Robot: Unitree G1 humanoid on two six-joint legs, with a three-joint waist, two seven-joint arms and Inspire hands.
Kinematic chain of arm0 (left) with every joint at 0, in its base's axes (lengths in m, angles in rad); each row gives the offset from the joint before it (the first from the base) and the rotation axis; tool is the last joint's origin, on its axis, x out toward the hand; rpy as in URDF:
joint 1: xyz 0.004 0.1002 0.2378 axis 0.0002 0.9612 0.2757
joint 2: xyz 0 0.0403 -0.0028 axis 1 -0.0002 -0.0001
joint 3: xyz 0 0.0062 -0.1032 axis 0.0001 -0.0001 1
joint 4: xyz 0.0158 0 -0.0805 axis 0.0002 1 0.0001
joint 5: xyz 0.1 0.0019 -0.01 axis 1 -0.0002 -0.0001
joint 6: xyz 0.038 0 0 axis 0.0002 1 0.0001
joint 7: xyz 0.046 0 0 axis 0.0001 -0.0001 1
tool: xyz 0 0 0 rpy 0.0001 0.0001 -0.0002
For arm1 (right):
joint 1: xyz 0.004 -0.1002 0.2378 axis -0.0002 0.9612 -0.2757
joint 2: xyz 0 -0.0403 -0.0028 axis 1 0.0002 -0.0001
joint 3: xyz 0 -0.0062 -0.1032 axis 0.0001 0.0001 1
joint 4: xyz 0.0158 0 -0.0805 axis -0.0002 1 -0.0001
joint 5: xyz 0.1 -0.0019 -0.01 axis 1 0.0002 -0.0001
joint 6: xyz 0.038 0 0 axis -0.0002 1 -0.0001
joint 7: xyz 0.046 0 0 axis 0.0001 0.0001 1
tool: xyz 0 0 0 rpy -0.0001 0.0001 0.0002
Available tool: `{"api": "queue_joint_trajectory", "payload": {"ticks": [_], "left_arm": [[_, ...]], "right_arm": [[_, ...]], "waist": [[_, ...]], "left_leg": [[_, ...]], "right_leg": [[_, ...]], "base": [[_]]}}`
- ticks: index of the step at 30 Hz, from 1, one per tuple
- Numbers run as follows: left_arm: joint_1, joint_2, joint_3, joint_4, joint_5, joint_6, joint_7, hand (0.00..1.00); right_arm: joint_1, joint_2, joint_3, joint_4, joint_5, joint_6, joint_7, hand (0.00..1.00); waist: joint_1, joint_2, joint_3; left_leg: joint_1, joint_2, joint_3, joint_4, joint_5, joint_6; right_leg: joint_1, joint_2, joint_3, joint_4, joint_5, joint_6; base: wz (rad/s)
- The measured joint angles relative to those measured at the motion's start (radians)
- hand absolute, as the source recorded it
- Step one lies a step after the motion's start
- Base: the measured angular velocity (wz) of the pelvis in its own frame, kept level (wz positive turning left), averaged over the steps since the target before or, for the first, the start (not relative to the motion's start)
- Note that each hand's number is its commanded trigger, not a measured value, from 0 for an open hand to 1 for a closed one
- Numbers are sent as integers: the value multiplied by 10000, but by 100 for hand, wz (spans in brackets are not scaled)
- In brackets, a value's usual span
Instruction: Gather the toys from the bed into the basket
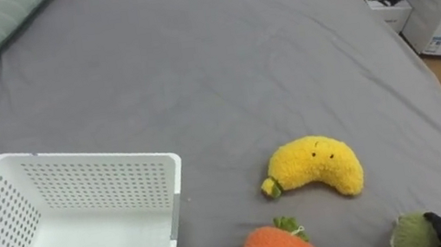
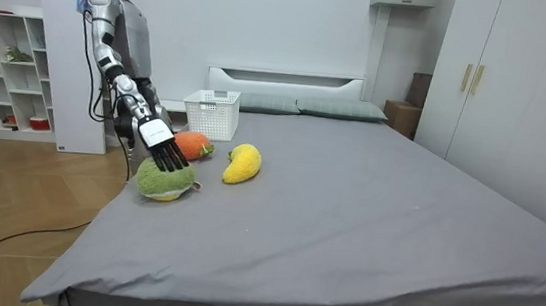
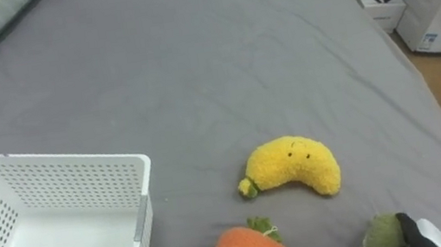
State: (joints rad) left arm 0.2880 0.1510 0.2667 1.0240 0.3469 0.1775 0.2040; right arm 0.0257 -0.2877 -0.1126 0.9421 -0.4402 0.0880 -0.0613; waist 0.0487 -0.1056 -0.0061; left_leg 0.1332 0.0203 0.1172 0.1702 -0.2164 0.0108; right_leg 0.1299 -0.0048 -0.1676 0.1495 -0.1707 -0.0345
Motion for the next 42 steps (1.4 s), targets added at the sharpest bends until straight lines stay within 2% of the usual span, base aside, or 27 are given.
{"api": "queue_joint_trajectory", "payload": {"ticks": [4,11,22,25,31,35,39,42], "left_arm": [[-86,23,-151,156,-1,42,-12,0],[-133,46,-153,163,19,130,-426,0],[-259,48,-159,58,-30,0,-389,0],[-234,39,-169,-83,-31,38,-399,0],[-248,44,-122,-146,101,40,-389,0],[-209,39,-116,-225,55,15,-339,0],[-102,46,-24,-402,61,15,-285,0],[-54,30,-31,-403,65,10,-172,0]], "right_arm": [[-58,-134,27,68,-5,29,-20,100],[-58,-150,52,119,-11,444,-24,100],[42,-141,25,-13,-61,386,-124,100],[154,-119,35,-998,-634,550,-99,100],[476,-116,19,-3704,-1109,550,-98,100],[506,-112,-12,-5366,-1114,549,-99,100],[501,-119,-411,-7078,-1115,542,-295,100],[497,-109,-545,-7876,-1117,556,-338,100]], "waist": [[121,-20,1],[151,-21,1],[106,-8,-4],[99,44,42],[85,115,25],[59,44,36],[32,-3,40],[31,16,55]], "left_leg": [[-17,-11,-103,45,-3,6],[-33,-11,-163,125,-4,5],[-47,-71,-99,-28,-5,5],[-50,-64,-62,-6,-1,4],[-34,-48,129,-49,3,5],[-32,-50,178,-58,3,6],[-26,-48,189,-54,5,9],[-31,-23,196,-43,5,10]], "right_leg": [[28,-21,-78,0,0,0],[79,-20,-171,-103,2,-3],[128,6,-85,-107,7,0],[61,20,13,-53,10,-3],[-104,37,217,22,7,-1],[-165,28,195,18,7,0],[-165,26,221,34,10,1],[-200,27,264,46,11,1]], "base": [[6],[3],[0],[-8],[-9],[-1],[-1],[-1]]}}
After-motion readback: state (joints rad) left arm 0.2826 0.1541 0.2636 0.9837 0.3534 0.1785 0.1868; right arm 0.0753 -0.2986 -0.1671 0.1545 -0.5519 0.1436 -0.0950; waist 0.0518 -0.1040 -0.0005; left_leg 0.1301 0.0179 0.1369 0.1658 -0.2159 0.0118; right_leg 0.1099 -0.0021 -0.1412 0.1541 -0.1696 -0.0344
